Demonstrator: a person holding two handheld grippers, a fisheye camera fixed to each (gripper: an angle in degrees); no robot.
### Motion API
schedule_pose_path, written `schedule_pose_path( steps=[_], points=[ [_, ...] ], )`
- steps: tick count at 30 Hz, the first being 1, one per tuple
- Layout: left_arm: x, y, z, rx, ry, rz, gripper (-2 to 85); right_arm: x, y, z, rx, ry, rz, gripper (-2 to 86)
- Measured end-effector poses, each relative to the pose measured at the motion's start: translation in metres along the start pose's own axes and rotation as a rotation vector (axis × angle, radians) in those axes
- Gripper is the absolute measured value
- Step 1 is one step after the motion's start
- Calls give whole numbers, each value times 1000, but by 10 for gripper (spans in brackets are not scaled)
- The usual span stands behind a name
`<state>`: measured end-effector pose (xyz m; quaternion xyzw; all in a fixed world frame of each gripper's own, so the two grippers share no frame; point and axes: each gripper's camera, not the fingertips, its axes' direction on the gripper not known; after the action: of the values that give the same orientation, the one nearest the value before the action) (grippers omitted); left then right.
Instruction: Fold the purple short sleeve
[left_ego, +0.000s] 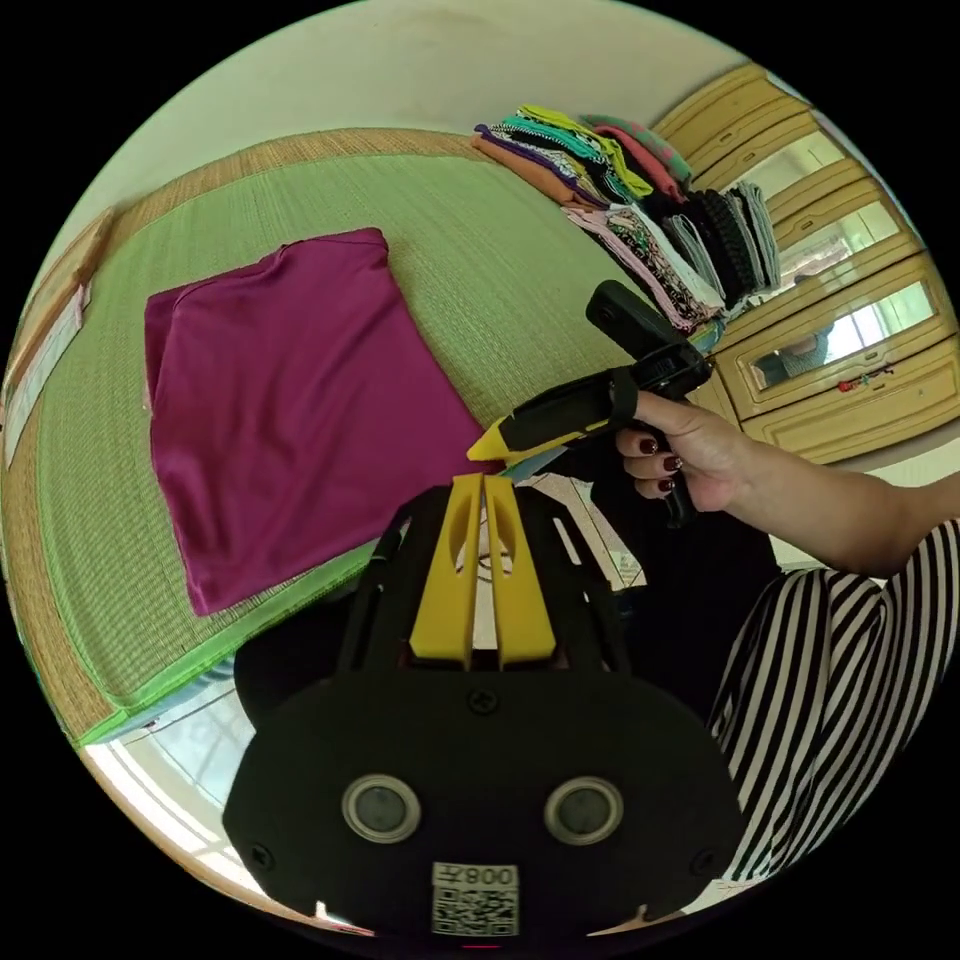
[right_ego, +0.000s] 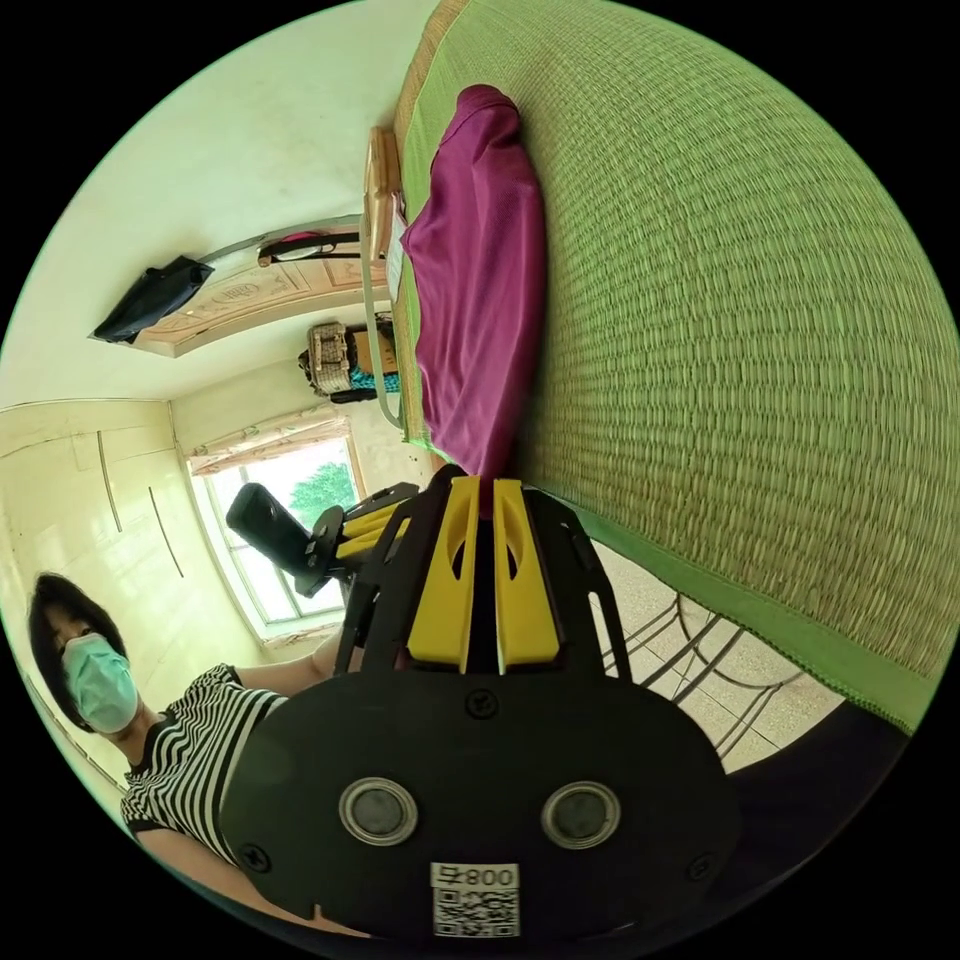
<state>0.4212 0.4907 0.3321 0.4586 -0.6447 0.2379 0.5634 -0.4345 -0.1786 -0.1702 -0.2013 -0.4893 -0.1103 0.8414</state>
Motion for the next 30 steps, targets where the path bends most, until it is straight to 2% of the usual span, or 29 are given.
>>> schedule_pose_path(
  steps=[3,7,10,13,17,21,24,30],
  points=[
    [-42,32,-1,84,134,-145,3,-8,3,-3,14,-30,-25,23],
    [-121,102,12,285,475,-452,2,-20,4,-2,16,-51,-55,21],
    [-165,156,29,412,611,-641,3,-31,3,0,11,-61,-76,20],
    [-193,194,47,482,694,-747,6,-41,1,3,7,-65,-93,19],
    [-218,220,76,486,787,-813,16,-54,0,9,3,-65,-109,20],
    [-239,237,109,461,892,-827,64,-64,-2,14,1,-59,-121,20],
    [-251,247,130,434,906,-847,89,-71,-2,19,1,-61,-129,21],
    [-282,283,161,513,969,-940,108,-84,-2,26,3,-68,-141,21]
  ],
)
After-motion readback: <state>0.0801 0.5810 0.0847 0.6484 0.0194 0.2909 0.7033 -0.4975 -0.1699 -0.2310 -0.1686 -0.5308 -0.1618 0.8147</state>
